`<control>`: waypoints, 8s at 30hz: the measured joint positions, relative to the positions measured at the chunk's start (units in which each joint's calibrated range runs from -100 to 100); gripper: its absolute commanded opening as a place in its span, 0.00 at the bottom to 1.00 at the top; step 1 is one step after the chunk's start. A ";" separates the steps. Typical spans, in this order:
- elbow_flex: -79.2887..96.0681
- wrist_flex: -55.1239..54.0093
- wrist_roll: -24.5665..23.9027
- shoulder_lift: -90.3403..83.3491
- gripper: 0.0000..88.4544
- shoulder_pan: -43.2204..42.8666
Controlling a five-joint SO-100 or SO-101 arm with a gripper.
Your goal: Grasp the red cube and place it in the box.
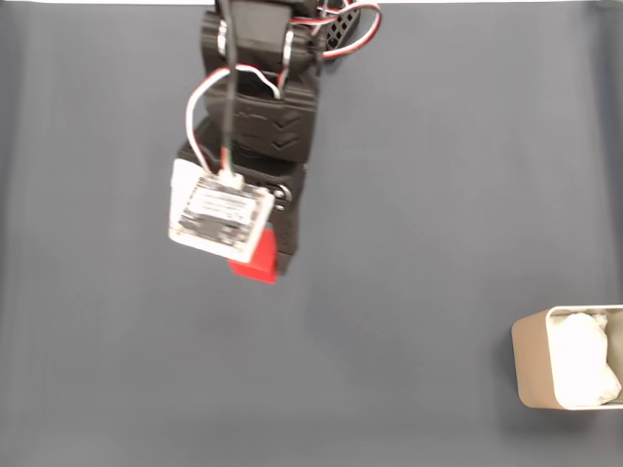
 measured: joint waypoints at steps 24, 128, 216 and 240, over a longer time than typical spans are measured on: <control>-10.85 0.24 0.83 3.91 0.04 -17.88; -50.81 -21.32 4.79 50.72 0.06 -34.94; 67.90 -27.68 3.32 -53.41 0.00 -12.17; 83.45 15.51 1.86 -79.81 0.00 -11.94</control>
